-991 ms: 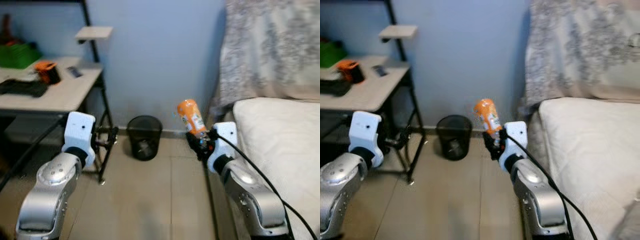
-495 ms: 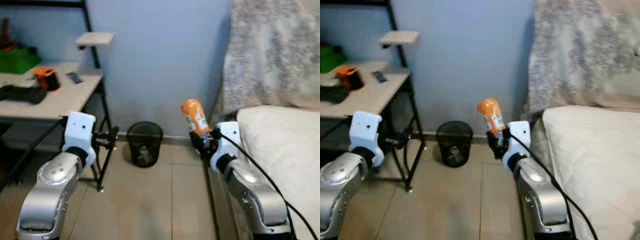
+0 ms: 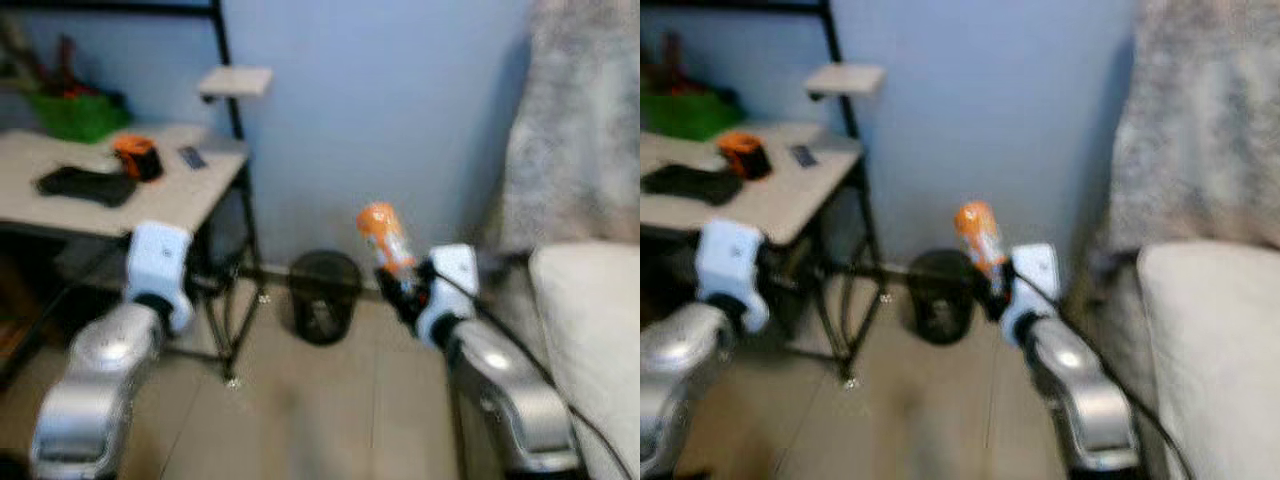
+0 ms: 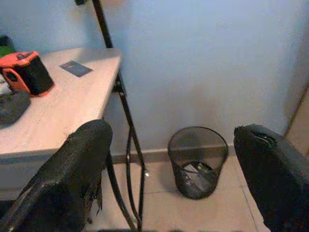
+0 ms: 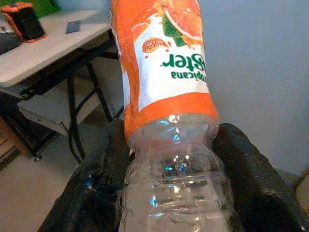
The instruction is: Clean up the room
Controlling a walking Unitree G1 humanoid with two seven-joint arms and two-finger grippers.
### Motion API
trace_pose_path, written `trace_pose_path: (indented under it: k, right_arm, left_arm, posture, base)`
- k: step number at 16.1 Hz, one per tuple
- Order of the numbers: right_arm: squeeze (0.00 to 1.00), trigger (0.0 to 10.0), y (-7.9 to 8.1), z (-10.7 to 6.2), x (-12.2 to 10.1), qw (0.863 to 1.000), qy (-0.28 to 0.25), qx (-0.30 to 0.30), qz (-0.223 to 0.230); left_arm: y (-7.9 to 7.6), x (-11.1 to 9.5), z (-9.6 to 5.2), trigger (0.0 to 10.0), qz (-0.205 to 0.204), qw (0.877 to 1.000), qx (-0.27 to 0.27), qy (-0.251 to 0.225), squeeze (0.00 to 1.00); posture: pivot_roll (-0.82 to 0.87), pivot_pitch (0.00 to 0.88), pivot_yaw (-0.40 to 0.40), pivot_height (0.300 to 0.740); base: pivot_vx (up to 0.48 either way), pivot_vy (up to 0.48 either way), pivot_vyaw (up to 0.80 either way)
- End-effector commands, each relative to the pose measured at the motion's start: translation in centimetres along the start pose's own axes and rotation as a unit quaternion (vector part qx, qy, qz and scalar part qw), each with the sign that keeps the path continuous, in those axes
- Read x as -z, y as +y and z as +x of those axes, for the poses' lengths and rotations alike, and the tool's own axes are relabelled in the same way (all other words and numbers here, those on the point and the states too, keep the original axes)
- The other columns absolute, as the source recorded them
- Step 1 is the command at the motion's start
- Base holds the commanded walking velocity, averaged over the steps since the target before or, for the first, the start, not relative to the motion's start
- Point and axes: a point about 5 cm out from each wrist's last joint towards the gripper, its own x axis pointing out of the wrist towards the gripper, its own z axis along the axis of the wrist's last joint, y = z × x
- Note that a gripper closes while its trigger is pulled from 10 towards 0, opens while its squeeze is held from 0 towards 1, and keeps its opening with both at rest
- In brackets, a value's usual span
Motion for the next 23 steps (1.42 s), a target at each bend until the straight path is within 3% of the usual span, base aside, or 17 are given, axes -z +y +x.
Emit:
trace_pose_path:
  k: [1, 11, 14, 23]
  right_arm:
    - [0.00, 10.0, 0.3, 0.0, -0.7, 1.000, -0.015, -0.002, -0.002]
    - [0.00, 10.0, 0.0, 0.5, -0.9, 1.000, -0.016, 0.010, 0.016]
    - [0.00, 10.0, 0.0, 0.6, -0.7, 1.000, -0.006, 0.009, 0.013]
    - [0.00, 10.0, -0.3, 0.6, -0.3, 1.000, 0.000, 0.017, 0.007]
  left_arm:
    - [0.3, -0.2, -0.2, 10.0, 0.007, 1.000, -0.004, -0.002, 0.00]
    - [-0.5, 0.5, -0.4, 10.0, -0.005, 0.998, 0.060, -0.020, 0.00]
    - [-0.5, 0.6, -0.3, 10.0, -0.002, 0.998, 0.065, -0.021, 0.00]
    - [-0.8, 0.7, 0.0, 10.0, 0.018, 0.996, 0.083, -0.020, 0.00]
  posture:
    - [-0.07, 0.000, 0.028, 0.740]
    - [-0.05, 0.000, 0.000, 0.740]
    - [-0.05, 0.000, -0.010, 0.740]
    - [-0.05, 0.000, -0.025, 0.740]
  base:
    - [0.326, 0.000, 0.00]
    - [0.330, 0.000, 0.00]
    - [0.330, 0.000, -0.53]
    - [0.329, 0.000, 0.00]
